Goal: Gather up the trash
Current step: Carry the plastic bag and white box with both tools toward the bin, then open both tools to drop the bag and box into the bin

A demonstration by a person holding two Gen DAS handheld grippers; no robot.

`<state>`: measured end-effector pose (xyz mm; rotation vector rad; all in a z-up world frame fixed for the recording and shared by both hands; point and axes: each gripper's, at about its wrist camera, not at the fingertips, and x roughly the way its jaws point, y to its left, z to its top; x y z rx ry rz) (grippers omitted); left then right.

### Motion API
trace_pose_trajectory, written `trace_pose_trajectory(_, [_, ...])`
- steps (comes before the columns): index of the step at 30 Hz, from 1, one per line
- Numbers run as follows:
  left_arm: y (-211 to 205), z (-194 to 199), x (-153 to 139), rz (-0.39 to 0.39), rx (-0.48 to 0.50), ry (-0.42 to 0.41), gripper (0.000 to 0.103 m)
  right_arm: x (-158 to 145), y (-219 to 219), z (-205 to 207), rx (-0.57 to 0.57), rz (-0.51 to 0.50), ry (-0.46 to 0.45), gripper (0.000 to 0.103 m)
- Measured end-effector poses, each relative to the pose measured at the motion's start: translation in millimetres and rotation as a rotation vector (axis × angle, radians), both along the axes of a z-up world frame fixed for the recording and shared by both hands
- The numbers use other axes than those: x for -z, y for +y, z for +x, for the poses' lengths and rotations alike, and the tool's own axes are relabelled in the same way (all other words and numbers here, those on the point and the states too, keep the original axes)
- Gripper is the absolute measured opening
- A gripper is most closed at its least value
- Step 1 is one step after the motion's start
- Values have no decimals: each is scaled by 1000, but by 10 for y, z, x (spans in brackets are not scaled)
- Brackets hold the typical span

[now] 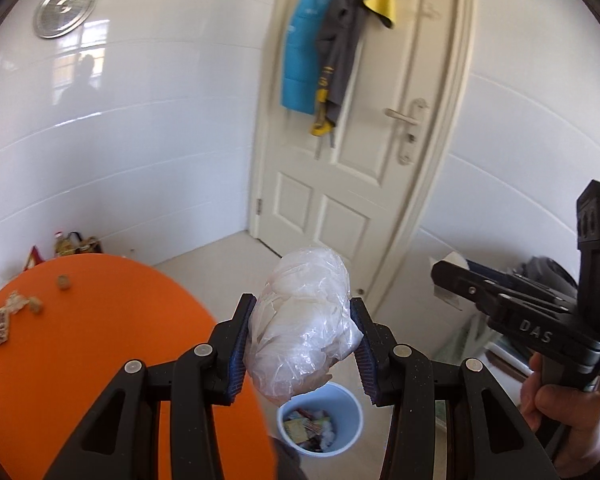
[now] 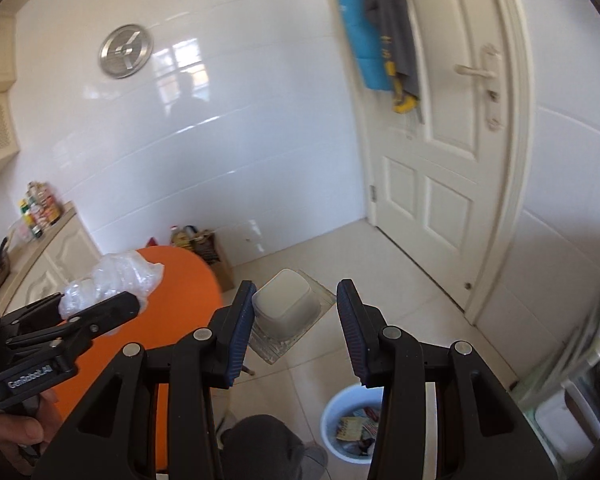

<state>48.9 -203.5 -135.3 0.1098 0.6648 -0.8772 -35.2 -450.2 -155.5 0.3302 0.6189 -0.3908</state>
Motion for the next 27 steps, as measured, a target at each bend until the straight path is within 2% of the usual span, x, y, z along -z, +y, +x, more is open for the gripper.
trace_pose_trajectory(4, [-409,-15,220,48,83,70,42,236,-354,-185,79,41,36,42])
trace_pose_trajectory(7, [-687,6,465,102,123,122,42,561,-596,-264,121,88,92,42])
trace_pose_trajectory(11, [-982,86,774,186,154,189,42,1066,-858,-338,161,190,145,42])
trace_pose_trajectory(17, [-1309,260,1197,294,165,282,42,1653,-1100,-303,186,305,209,42])
trace_pose_trajectory(23, [-1606,555,1502,359,170,397,43,2018,-1253,-164,184,377,256,43])
trace_pose_trajectory(27, [-1883,748,1569,404,173,432,49,2192,-1343,-96,194,419,280,44])
